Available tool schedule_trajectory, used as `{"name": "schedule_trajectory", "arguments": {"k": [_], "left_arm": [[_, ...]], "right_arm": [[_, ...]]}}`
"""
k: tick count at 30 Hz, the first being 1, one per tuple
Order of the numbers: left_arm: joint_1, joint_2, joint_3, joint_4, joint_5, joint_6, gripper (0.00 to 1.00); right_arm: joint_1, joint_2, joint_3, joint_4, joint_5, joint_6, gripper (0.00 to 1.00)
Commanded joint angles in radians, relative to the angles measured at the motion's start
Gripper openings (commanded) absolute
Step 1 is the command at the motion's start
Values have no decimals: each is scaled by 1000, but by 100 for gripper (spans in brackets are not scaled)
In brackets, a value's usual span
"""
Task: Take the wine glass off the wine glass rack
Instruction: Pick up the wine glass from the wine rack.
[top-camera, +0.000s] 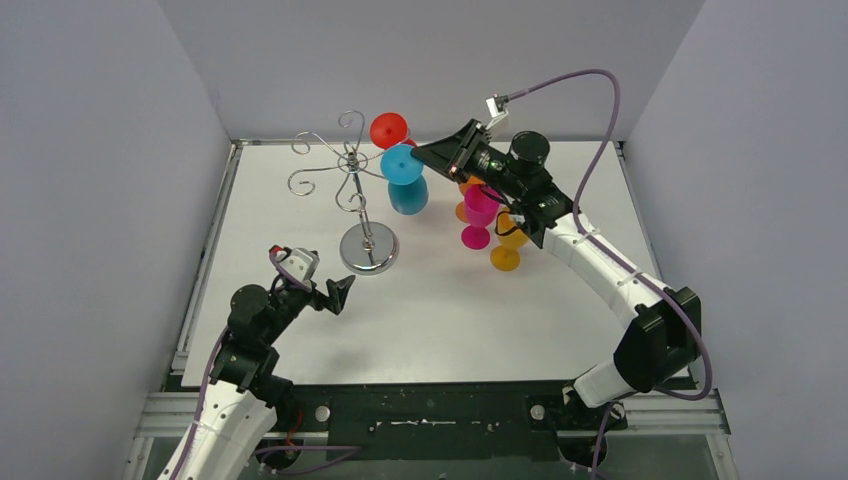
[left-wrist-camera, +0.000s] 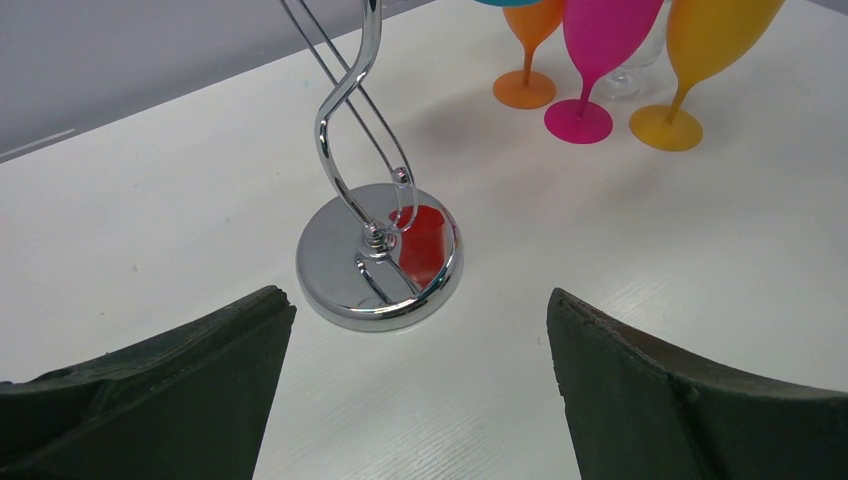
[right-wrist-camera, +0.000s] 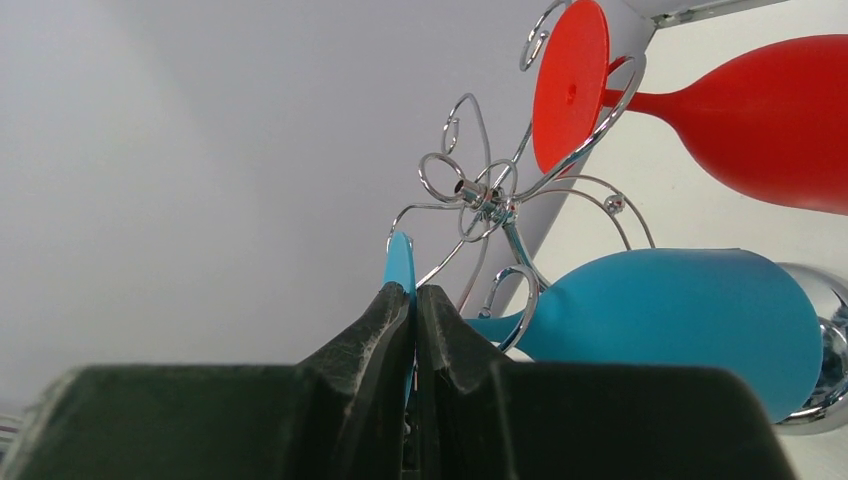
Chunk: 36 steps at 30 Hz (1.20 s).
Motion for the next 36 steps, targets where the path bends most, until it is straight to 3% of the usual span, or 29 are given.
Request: {"name": "schedule_trajectory", "arguments": {"k": [1,23,36], "left_arm": [[8,4,24,26,19,7,97],[9,8,24,24,22,10,97],[10,8,24,24,21,12,97]], "right_arm": [[9,-43,-14,18,11,-15,0],[51,118,92,104,45,14,0],[16,94,76,166,98,42,0]]}}
